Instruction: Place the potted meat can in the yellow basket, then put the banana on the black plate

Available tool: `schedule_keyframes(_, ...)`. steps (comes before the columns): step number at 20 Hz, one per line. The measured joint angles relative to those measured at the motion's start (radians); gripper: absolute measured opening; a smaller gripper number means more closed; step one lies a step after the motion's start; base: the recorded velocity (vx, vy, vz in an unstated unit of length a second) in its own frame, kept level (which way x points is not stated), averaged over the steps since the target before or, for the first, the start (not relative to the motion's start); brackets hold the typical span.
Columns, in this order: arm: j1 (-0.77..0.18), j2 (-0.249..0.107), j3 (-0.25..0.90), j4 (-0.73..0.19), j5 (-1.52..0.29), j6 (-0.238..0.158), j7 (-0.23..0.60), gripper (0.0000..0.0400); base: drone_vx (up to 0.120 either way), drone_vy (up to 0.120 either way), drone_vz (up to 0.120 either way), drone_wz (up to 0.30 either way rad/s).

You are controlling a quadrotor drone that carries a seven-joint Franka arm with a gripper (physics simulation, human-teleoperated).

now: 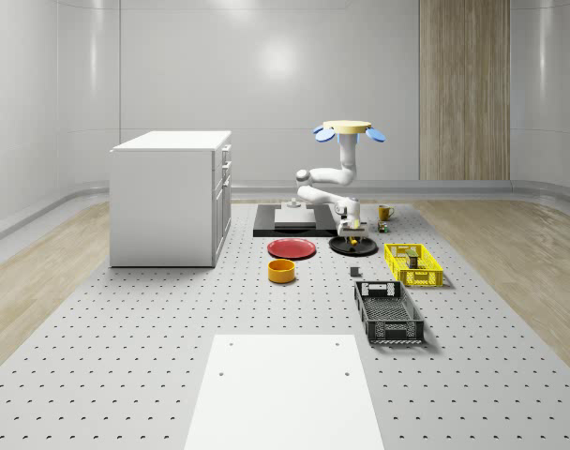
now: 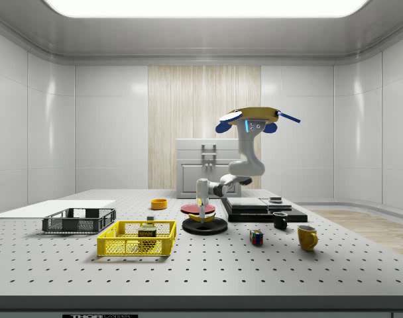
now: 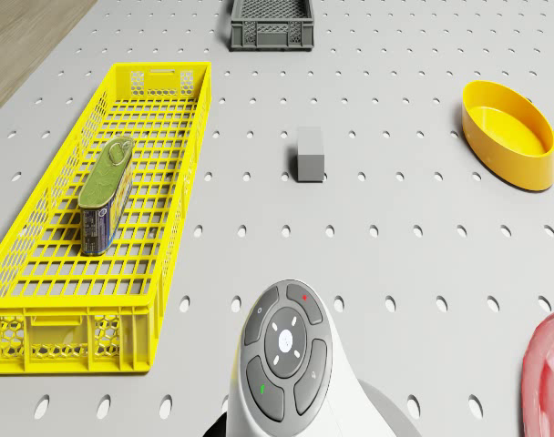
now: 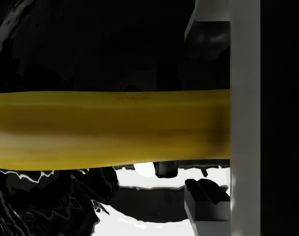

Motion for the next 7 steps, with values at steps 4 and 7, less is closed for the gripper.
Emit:
schedule_keyframes(4, 0.015, 0.001, 0.043, -0.023, 0.040, -0.024, -0.008, 0.0387, 0.000, 0.000, 0.000, 0.000)
schedule_keyframes(7, 0.023, 0.002, 0.070, -0.035, 0.064, -0.039, -0.011, 0.0394, 0.000, 0.000, 0.000, 0.000)
